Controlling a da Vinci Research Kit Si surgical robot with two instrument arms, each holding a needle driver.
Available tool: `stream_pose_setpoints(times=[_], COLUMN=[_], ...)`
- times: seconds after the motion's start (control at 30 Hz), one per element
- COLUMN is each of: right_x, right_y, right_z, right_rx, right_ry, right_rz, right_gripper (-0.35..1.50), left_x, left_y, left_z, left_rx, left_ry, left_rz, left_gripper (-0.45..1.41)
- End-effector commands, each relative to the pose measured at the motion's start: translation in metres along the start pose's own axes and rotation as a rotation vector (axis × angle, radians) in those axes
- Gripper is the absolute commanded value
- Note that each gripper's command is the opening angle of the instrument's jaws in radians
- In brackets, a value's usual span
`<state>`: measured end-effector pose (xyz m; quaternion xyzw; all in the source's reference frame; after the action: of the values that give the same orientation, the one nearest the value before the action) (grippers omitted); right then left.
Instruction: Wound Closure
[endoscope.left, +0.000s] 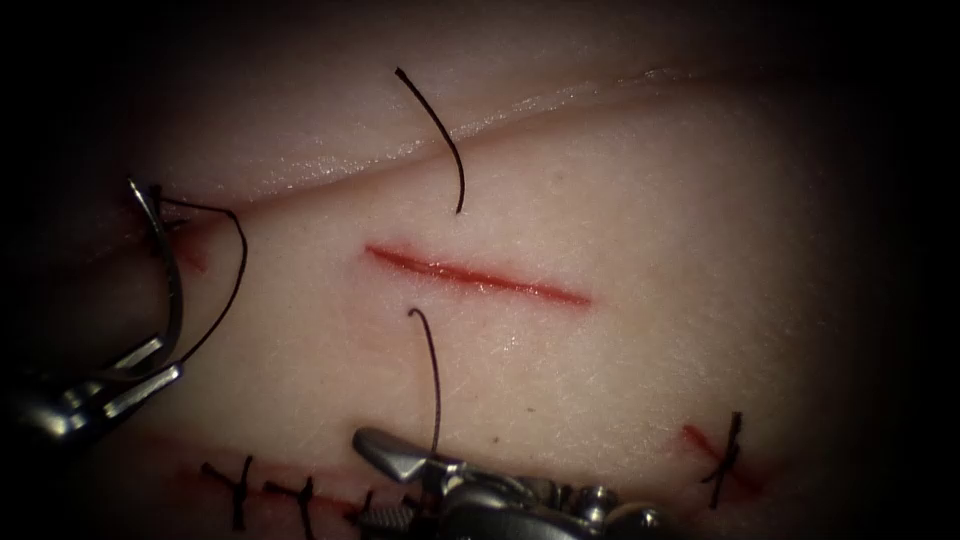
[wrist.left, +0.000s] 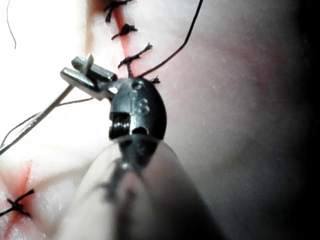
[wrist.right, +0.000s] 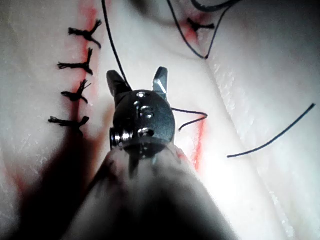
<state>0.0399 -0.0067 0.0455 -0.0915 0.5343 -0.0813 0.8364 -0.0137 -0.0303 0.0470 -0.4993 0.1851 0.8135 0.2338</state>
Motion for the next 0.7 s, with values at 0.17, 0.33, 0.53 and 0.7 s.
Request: stream_pose_setpoints(times=[0.17, 0.33, 0.53, 0.7], right_x=[-0.0032, -0.0027, -0.0003, 0.0003], right_y=[0.0015, 0.0014, 0.0019, 0.0031], right_z=[0.0020, 0.0013, -0.0030, -0.0066], right_rx=[-0.004, -0.014, -0.034, -0.040], right_ry=[-0.015, 0.001, 0.086, 0.059], right_rz=[-0.001, -0.003, 0.048, 0.057], right_gripper=[1.43, 1.43, 1.42, 1.43], left_x=[-0.0008, -0.0009, -0.0010, -0.0009], left_y=[0.0008, 0.0006, 0.0005, 0.0006], left_z=[-0.0002, -0.0004, -0.0005, -0.0005], left_rx=[-0.003, -0.005, -0.007, -0.006], left_ry=[-0.003, -0.002, -0.001, -0.002], left_rz=[-0.001, -0.001, -0.001, -0.001], left_gripper=[-0.45, -0.45, -0.45, -0.45])
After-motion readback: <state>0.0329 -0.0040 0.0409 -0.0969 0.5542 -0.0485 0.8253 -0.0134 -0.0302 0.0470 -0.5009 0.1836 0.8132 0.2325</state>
